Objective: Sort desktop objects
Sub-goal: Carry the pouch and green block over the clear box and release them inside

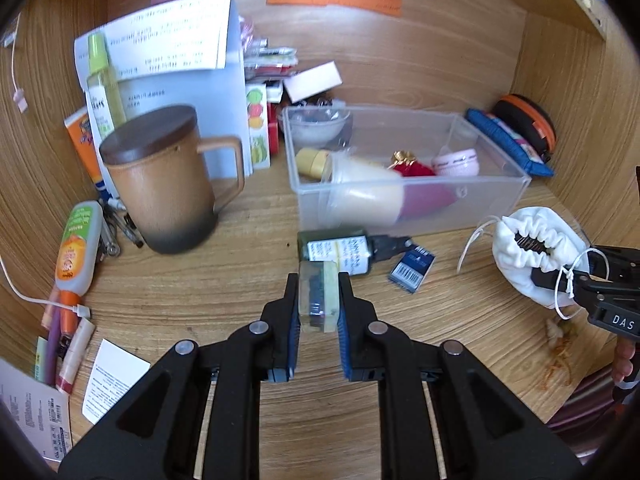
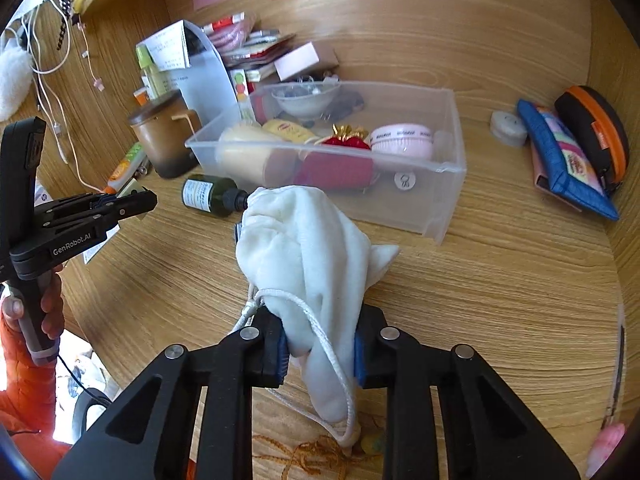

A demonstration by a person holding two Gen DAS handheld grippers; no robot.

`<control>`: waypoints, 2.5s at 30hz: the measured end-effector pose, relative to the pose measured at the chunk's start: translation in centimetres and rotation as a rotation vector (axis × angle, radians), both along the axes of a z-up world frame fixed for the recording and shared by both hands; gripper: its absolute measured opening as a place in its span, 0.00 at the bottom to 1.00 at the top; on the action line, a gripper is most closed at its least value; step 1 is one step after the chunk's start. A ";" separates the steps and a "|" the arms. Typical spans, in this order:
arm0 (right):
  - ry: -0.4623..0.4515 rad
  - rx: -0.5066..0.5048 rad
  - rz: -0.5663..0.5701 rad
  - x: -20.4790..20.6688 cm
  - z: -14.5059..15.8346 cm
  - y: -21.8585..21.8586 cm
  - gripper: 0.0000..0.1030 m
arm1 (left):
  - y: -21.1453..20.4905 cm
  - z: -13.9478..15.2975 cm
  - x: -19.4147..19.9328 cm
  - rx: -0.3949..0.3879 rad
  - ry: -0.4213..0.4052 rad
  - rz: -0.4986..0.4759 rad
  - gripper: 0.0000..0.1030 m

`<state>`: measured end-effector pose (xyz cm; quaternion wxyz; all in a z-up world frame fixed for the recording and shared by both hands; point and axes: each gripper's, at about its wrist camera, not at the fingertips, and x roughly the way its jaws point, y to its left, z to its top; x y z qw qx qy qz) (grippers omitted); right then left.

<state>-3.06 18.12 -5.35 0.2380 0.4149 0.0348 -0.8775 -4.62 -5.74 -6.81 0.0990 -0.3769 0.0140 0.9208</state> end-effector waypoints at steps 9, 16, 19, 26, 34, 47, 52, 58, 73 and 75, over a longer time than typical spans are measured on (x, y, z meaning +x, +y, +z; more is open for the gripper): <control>0.068 -0.026 -0.013 0.8 3.1 1.0 0.20 | 0.8 2.4 0.8 0.000 0.052 -0.006 0.15; 0.117 -0.057 -0.008 0.6 5.6 1.5 0.20 | 1.2 4.0 0.6 -0.004 0.085 -0.015 0.15; 0.136 -0.063 -0.010 0.2 6.5 1.5 0.20 | 1.3 4.9 0.2 -0.003 0.099 -0.018 0.15; 0.180 -0.082 -0.003 -1.1 8.7 1.6 0.20 | 1.4 6.7 -2.0 0.038 0.100 -0.036 0.15; 0.206 -0.069 0.010 -3.9 10.2 0.7 0.21 | 2.1 7.5 -5.5 0.045 0.086 -0.048 0.15; 0.153 -0.061 0.022 -10.0 8.7 -0.8 0.21 | 3.7 6.7 -11.3 0.045 0.031 -0.087 0.15; 0.131 -0.043 0.026 -12.1 7.6 -1.4 0.21 | 4.8 5.7 -13.7 0.032 -0.003 -0.105 0.15; 0.095 -0.023 0.029 -14.7 6.0 -1.8 0.21 | 6.0 3.8 -16.5 0.029 -0.071 -0.142 0.15; 0.033 0.060 0.055 -18.9 2.0 -3.3 0.21 | 9.6 -0.2 -20.6 -0.076 -0.214 -0.220 0.15; 0.022 0.063 0.059 -19.2 1.7 -3.5 0.21 | 9.9 -0.5 -20.8 -0.095 -0.222 -0.218 0.15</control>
